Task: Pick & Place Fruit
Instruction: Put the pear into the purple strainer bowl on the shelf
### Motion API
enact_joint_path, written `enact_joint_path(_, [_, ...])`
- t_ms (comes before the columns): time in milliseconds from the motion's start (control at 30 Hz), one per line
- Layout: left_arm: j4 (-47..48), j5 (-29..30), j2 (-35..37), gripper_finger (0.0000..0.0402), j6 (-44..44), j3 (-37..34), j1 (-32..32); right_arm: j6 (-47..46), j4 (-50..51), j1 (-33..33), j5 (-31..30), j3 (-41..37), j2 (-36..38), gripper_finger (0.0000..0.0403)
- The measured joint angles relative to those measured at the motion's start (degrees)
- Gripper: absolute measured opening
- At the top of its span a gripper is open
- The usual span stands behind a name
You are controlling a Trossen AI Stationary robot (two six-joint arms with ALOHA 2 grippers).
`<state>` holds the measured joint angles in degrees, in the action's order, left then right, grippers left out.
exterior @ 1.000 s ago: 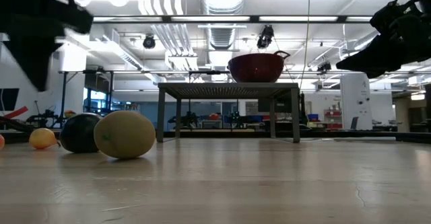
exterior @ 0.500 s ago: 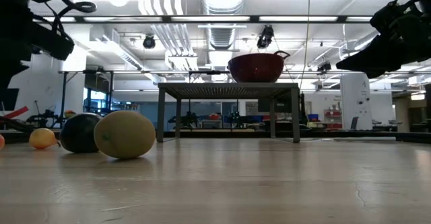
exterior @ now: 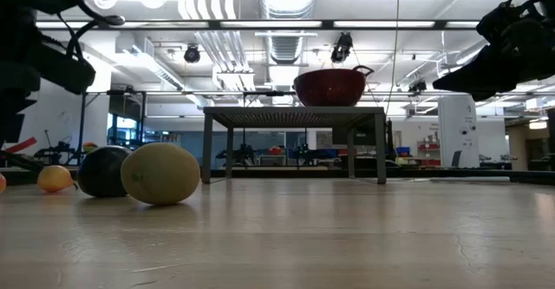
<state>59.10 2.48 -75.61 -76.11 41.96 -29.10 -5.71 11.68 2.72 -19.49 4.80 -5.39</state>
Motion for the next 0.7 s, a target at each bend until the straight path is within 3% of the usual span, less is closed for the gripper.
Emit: enact_joint_path(700, [-8.47, -0.14, 0.00, 0.0284, 0.41, -5.49, -0.05, 0.14, -0.01, 0.00, 0.00, 0.00, -0.02, 0.0008])
